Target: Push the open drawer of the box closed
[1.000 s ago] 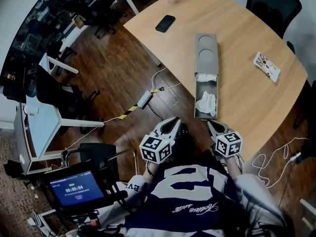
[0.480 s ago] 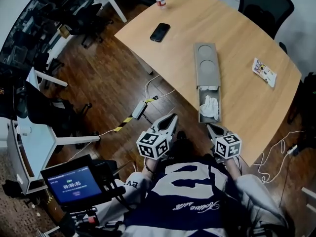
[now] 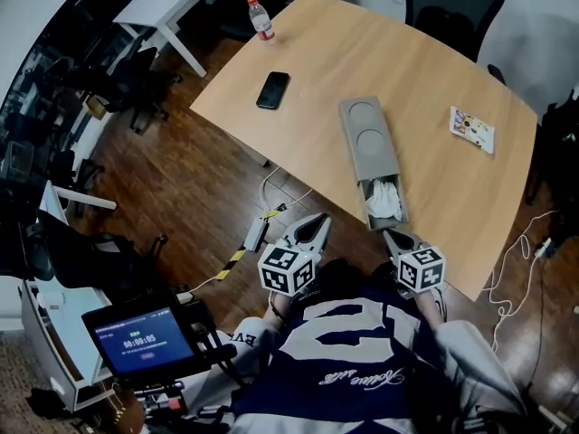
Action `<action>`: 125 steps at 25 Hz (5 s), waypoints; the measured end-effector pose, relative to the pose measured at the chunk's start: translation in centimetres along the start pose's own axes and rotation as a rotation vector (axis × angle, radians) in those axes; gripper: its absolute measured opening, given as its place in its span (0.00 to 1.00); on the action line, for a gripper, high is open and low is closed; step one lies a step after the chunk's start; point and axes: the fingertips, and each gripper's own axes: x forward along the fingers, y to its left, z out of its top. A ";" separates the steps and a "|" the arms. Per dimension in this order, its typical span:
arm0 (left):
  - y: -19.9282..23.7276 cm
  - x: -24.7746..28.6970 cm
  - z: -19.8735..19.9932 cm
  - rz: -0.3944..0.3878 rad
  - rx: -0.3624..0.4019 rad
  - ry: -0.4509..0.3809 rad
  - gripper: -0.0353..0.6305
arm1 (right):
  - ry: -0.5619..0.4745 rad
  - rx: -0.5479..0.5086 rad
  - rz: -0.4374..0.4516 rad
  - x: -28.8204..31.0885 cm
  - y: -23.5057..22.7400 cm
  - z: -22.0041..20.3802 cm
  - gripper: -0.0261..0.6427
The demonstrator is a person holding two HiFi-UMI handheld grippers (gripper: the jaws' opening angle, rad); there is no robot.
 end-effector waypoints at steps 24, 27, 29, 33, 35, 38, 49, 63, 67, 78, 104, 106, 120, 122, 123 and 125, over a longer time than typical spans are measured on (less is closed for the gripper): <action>8.9 2.3 3.1 0.141 -0.094 -0.018 0.09 | 0.019 -0.018 0.041 8.6 -3.5 8.7 0.04; 8.1 3.5 2.6 0.120 -0.095 0.015 0.09 | 0.015 -0.011 0.067 8.8 -3.8 9.1 0.04; 7.7 4.2 2.4 0.107 -0.083 0.037 0.09 | 0.011 -0.001 0.089 9.0 -3.9 9.3 0.04; 7.4 4.5 2.8 0.101 -0.055 0.048 0.09 | -0.003 0.026 0.101 9.1 -3.9 9.4 0.04; 7.4 4.4 3.0 0.102 -0.054 0.043 0.09 | -0.005 0.025 0.095 9.2 -3.7 9.4 0.04; 6.7 3.9 3.0 0.092 -0.049 0.034 0.09 | -0.027 0.004 0.101 8.8 -2.6 9.9 0.04; 1.9 -0.2 -0.4 0.028 -0.067 0.001 0.09 | -0.152 0.011 0.085 2.7 0.6 9.0 0.04; -4.4 -2.4 -4.1 -0.011 -0.108 -0.025 0.09 | -0.184 -0.007 0.061 -4.6 1.4 5.7 0.04; -6.6 -2.4 -3.8 0.015 -0.084 -0.049 0.09 | -0.208 -0.017 0.083 -6.8 1.2 5.5 0.04; -23.7 1.8 -9.0 0.020 -0.036 -0.033 0.09 | -0.186 -0.075 0.187 -20.3 -4.7 -1.4 0.04; -29.3 -5.1 -15.3 0.174 0.013 0.025 0.09 | -0.136 -0.083 0.354 -23.8 0.2 -9.4 0.04; -28.9 -6.2 -15.2 0.172 0.018 0.023 0.09 | -0.143 -0.079 0.346 -23.6 1.0 -9.4 0.04; -22.7 -17.5 -17.3 0.219 -0.115 -0.038 0.09 | -0.142 -0.079 0.301 -22.5 10.6 -11.6 0.04; -22.5 -17.6 -17.3 0.206 -0.119 -0.045 0.09 | -0.152 -0.081 0.282 -22.8 10.8 -11.4 0.04; -22.4 -17.7 -17.2 0.197 -0.117 -0.047 0.09 | -0.157 -0.083 0.273 -23.0 10.9 -11.4 0.04; -22.4 -17.6 -17.1 0.178 -0.113 -0.051 0.09 | -0.164 -0.088 0.254 -23.2 11.1 -11.3 0.04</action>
